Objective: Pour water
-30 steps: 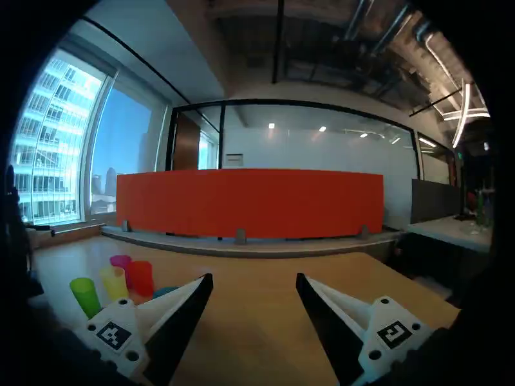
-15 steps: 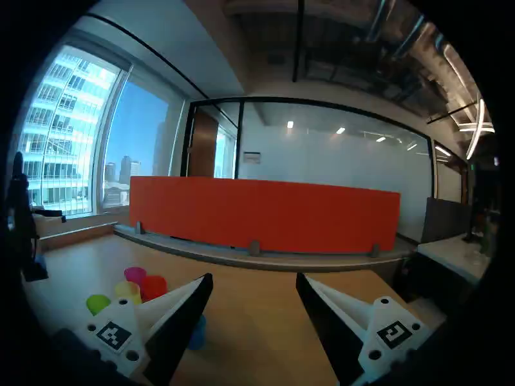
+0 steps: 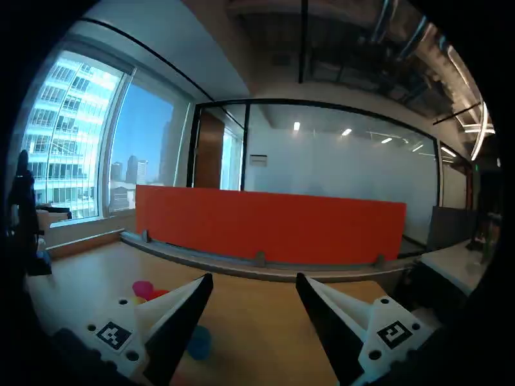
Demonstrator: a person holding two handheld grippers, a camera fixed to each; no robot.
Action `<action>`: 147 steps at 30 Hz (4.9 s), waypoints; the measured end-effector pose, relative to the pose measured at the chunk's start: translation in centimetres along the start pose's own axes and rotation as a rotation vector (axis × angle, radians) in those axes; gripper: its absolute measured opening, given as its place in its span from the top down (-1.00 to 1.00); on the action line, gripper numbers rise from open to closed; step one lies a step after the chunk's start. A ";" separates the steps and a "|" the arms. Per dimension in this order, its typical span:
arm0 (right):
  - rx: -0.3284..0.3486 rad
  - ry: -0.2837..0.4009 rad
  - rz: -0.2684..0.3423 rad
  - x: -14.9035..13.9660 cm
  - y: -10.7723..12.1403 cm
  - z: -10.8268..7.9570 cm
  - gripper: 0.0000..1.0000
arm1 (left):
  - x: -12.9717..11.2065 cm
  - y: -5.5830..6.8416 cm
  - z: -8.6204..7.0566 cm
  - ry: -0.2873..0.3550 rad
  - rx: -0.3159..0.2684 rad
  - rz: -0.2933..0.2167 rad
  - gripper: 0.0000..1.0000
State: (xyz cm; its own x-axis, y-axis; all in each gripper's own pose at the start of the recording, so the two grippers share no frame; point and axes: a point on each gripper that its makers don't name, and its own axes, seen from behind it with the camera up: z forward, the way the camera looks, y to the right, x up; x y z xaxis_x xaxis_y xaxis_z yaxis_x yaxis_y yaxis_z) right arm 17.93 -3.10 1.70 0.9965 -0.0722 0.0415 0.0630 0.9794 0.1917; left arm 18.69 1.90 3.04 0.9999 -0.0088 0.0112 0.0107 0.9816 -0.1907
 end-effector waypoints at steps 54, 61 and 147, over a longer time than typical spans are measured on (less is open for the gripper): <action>0.395 -0.130 -0.093 -3.1 -4.7 0.5 -1.00 | -5.2 8.9 0.5 -0.127 -0.393 0.061 -0.85; 0.406 -0.158 -0.105 -4.7 -4.8 0.6 -1.00 | -7.6 9.6 0.3 -0.156 -0.423 0.067 -0.85; 0.456 -0.308 -0.153 -12.4 -5.9 5.3 -1.00 | -27.9 16.5 1.7 -0.634 -0.652 0.232 -0.85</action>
State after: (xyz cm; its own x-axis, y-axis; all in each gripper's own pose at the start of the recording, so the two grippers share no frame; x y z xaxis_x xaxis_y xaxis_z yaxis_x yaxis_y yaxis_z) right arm 4.90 -9.03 5.26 0.9119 -0.3250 0.2507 0.1073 0.7783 0.6186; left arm -9.00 18.68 1.28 0.7882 0.4679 0.3997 0.0062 0.6436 -0.7654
